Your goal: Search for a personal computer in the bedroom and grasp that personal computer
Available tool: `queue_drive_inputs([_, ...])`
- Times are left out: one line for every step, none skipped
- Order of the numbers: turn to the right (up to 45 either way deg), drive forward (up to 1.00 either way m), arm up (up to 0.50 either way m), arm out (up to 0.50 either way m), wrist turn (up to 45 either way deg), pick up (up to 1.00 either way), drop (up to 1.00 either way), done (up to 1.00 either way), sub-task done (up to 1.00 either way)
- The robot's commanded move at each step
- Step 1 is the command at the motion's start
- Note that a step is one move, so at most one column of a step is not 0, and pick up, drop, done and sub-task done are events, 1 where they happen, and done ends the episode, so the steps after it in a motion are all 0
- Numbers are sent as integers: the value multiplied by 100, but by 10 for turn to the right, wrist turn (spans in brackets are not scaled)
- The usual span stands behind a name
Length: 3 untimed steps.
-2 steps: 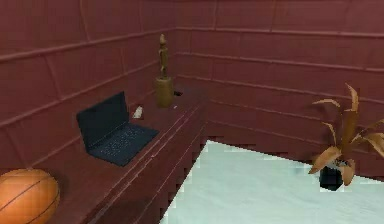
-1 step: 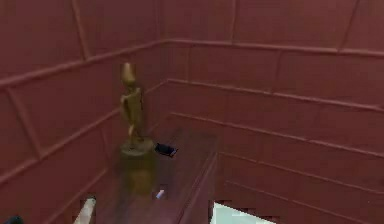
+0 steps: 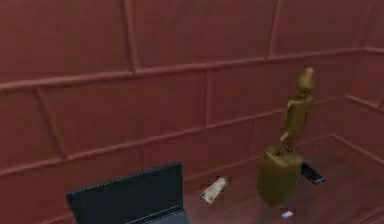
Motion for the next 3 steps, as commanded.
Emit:
queue_drive_inputs([-450, 0, 0, 0, 0, 0, 0, 0, 0])
queue_drive_inputs([-450, 0, 0, 0, 0, 0, 0, 0, 0])
queue_drive_inputs([-150, 0, 0, 0, 0, 0, 0, 0, 0])
